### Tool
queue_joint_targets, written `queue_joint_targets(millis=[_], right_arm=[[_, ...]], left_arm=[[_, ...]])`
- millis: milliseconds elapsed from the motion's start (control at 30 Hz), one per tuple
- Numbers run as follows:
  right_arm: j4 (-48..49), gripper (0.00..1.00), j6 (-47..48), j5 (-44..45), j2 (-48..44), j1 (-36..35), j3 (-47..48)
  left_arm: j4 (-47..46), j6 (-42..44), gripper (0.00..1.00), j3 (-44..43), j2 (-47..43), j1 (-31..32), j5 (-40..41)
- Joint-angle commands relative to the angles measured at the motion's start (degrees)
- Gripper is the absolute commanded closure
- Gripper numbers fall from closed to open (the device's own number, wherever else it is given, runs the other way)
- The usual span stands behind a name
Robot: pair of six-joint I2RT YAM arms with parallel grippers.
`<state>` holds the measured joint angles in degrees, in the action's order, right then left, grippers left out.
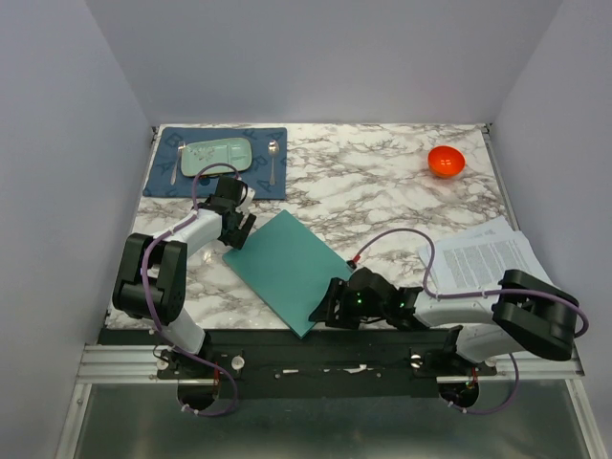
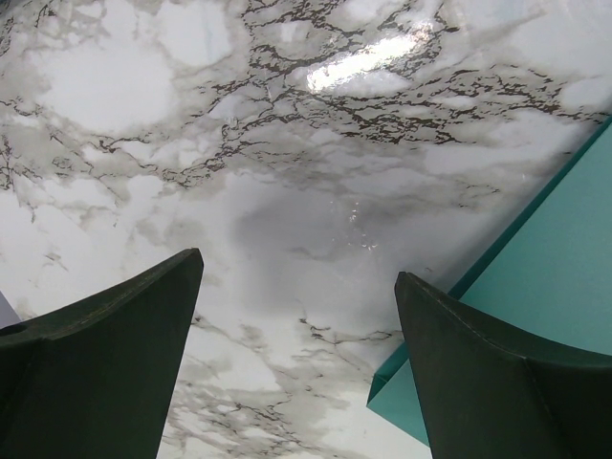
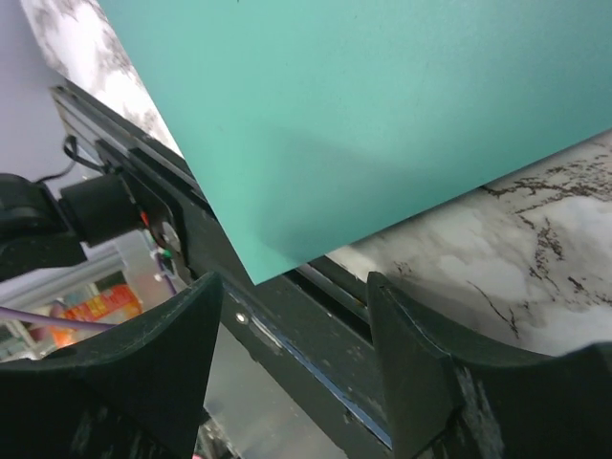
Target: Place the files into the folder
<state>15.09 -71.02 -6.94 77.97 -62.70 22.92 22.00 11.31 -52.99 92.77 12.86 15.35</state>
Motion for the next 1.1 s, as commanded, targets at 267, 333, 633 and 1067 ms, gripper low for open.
queue_joint_targets(millis=[267,333,633,1067], right_arm=[[16.1,0.36,-12.82,6.59,0.95,-0.41,-8.4],[18.9,0.37,-14.58,7.72,1.13,-0.41,-9.29],[32.53,0.41,-19.32,7.91,5.69,-0.41,-12.98],[33.25,0.44,-18.27,8.52,5.87,-0.41,-11.94]], left_arm=[[2.0,0.2,0.04,1.14,-0.4,-0.21,-1.73],[1.73,0.38,0.04,1.4,-0.49,-0.21,-1.73],[1.38,0.55,0.04,1.66,0.22,-0.21,-2.08],[0.59,0.64,0.05,1.75,1.1,-0.12,-2.35]])
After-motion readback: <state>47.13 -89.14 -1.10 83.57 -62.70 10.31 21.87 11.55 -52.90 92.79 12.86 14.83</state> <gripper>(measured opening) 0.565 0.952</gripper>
